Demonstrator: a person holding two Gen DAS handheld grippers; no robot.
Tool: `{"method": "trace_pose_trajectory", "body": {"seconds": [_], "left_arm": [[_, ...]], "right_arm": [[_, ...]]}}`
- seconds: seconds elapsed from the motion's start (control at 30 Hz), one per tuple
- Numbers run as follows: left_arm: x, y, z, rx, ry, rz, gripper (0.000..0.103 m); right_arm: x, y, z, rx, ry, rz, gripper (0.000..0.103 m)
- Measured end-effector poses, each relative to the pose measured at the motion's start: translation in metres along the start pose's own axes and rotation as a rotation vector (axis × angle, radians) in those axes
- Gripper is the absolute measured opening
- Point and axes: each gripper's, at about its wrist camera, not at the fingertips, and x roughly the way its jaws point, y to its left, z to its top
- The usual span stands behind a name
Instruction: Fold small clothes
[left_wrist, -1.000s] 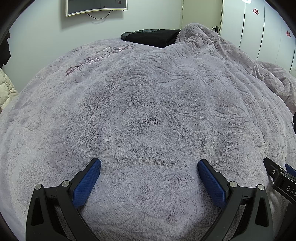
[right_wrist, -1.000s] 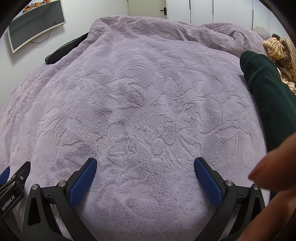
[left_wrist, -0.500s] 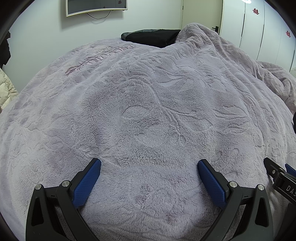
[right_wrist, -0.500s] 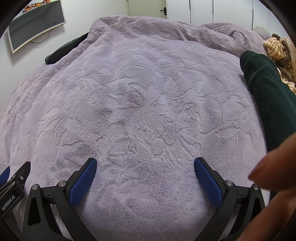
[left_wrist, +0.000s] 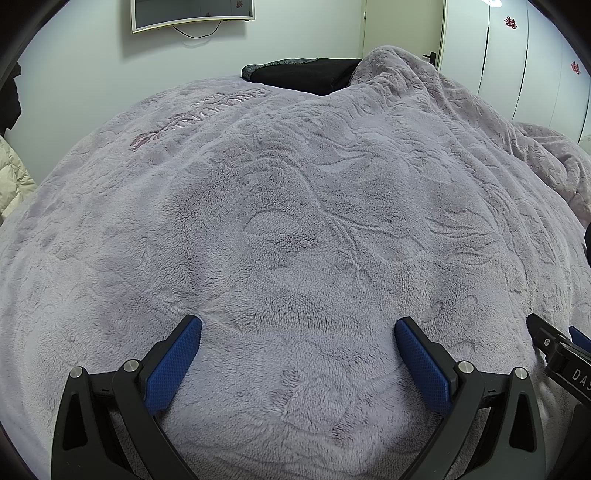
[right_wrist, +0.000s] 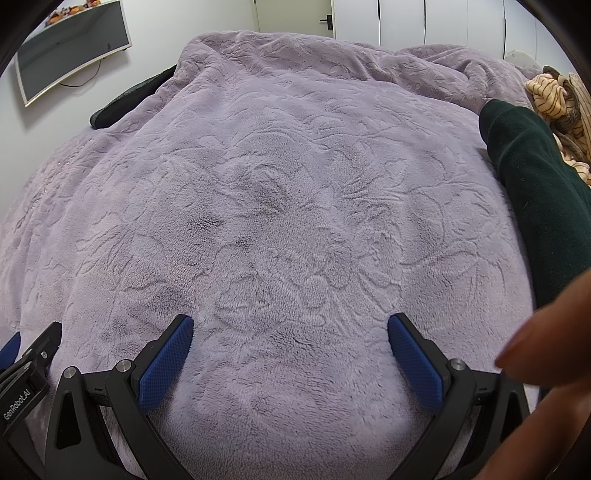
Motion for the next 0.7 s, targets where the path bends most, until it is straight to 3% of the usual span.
{"method": "trace_pose_trajectory", "body": {"seconds": [0.7], "left_arm": [[0.0, -0.0001, 0.0, 0.0, 0.0, 0.0, 0.103]], "right_arm": [[-0.0012, 0.0001, -0.0011, -0.003, 0.0, -0.004, 0.103]]}}
